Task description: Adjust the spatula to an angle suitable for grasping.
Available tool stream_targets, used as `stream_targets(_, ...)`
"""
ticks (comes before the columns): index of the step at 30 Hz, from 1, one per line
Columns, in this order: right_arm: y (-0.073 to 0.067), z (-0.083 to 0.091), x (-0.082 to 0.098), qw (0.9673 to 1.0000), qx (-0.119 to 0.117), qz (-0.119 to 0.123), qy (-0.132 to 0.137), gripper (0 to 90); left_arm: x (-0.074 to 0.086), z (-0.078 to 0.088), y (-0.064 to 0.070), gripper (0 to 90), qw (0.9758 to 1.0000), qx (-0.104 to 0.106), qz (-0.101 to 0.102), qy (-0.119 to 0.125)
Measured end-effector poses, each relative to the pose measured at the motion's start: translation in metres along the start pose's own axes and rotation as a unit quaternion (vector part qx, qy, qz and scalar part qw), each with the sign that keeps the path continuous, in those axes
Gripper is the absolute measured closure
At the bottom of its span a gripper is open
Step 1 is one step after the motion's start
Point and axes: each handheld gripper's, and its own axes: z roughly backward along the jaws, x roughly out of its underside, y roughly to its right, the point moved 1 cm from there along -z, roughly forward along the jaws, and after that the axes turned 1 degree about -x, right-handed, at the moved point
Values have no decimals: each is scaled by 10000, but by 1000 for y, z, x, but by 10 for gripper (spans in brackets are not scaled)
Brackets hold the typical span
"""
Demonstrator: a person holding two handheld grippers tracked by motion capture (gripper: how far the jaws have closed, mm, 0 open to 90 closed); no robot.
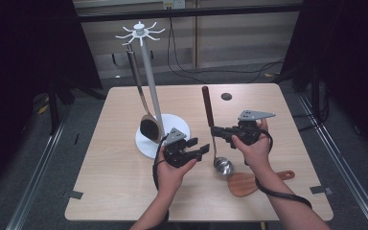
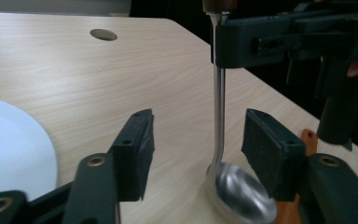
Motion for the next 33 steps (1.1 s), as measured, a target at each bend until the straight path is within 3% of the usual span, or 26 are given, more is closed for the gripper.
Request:
stream_targets(1, -2, -1, 0, 10000, -7, 22, 29, 867, 0, -1, 0, 525, 10000, 40, 12, 23)
stream_targets(7, -8, -4, -1, 10000, -16, 70, 28, 867, -3, -5, 6, 571, 9999, 77, 91, 103)
stream_targets(8, -10, -4, -2, 10000, -13, 88, 18, 867, -4, -4, 7, 617, 9999, 76, 89, 70)
stream_targets(15, -19, -5, -5, 9998, 32, 186, 39, 866, -5, -5, 8, 668, 9998, -75, 140, 146)
stream_targets(17, -22, -6, -5, 9994, 166, 293, 8, 866, -5, -4, 9, 688, 9995, -157, 156, 207)
stream_targets(23, -26, -5, -8, 9990, 291, 341, 63, 866, -6, -6, 12, 699, 9993, -61, 203, 323)
stream_targets(33, -31, -5, -8, 9978, 478, 443, 103, 866, -9, -7, 12, 732, 9986, -173, 309, 384)
